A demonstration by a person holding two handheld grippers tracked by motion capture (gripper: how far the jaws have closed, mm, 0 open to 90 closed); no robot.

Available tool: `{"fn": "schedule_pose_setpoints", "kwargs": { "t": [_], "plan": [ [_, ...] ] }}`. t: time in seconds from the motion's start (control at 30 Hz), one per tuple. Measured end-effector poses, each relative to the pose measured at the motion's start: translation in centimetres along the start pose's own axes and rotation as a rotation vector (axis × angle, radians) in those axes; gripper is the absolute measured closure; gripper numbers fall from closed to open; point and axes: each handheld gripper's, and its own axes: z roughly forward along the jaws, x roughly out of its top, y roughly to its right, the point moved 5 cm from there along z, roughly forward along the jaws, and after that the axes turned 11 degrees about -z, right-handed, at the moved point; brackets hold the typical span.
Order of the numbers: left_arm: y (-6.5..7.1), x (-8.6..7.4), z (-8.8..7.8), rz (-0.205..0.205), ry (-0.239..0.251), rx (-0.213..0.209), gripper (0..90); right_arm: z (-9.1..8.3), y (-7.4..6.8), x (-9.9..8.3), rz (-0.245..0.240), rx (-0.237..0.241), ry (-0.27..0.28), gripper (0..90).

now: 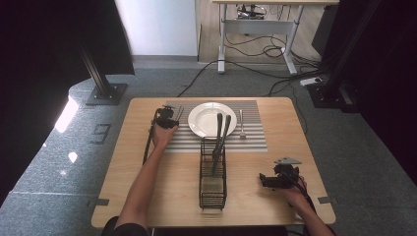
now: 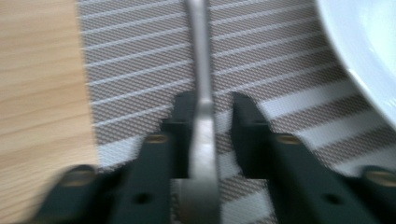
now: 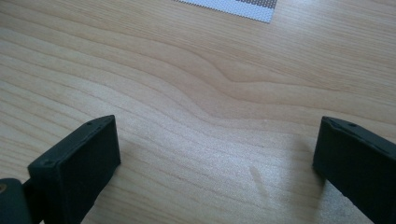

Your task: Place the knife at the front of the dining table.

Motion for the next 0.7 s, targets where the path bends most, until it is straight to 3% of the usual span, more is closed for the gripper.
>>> {"fn": "schedule_pose_setpoints", "kwargs": {
  "t": [0.07, 0.2, 0.37, 0.57, 0.7],
  "plan": [
    [-0.1, -0.4, -0.7, 0.019, 0.021, 0.013, 52.7, 0.0, -0.1, 0.0, 0.002, 0.001, 0.001, 0.5],
    [-0.8, -2.2, -2.4, 0.022, 0.003, 0.003, 49.3, 0.0, -0.1, 0.0, 0.002, 0.000, 0.001, 0.5],
    [-0.9, -4.1, -3.2, 0.027, -0.026, -0.014, 47.3, 0.0, -0.1, 0.0, 0.001, 0.000, -0.001, 0.3],
    [-0.5, -4.9, -3.8, 0.029, -0.032, -0.025, 46.7, 0.1, -0.2, 0.1, -0.002, 0.003, -0.002, 0.3],
    [0.3, -5.5, -4.1, 0.054, -0.042, -0.031, 46.7, 0.1, -0.2, 0.1, -0.005, 0.004, -0.001, 0.3]
  ]
}}
